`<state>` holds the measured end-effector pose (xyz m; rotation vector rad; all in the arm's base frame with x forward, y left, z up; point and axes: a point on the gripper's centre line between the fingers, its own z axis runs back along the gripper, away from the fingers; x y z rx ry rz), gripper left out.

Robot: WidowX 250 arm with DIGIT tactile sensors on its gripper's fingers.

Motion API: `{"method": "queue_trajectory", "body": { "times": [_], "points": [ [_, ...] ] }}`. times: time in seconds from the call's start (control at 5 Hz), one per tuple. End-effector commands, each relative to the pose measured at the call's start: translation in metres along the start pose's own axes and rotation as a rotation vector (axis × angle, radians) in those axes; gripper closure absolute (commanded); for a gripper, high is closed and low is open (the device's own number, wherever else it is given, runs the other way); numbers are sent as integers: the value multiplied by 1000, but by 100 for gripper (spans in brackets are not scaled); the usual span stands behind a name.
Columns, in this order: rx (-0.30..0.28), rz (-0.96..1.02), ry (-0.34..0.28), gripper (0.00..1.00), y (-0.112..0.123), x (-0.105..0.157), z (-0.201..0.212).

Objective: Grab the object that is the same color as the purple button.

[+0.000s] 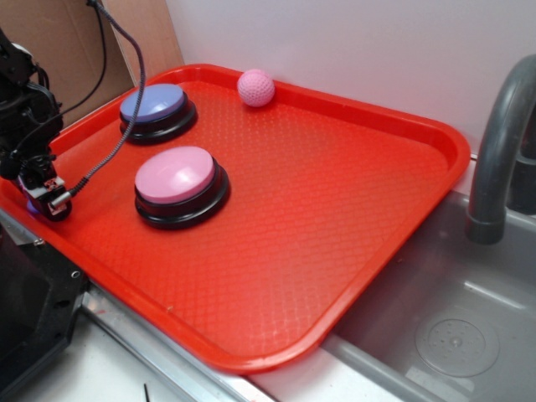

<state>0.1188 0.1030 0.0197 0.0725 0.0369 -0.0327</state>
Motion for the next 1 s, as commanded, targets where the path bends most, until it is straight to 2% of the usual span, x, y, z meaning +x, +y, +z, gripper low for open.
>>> {"method": "queue_trajectory", "body": {
  "times": [0.0,0.2,0.4,0.6,0.8],
  "points": [
    [-41,63,-111,100,-6,22,89],
    [24,72,-178,100,-27,29,142],
    [70,10,-190,100,-58,41,167],
    [69,-10,-190,100,-58,17,176],
    [78,26,-150,100,-53,19,169]
  ]
}}
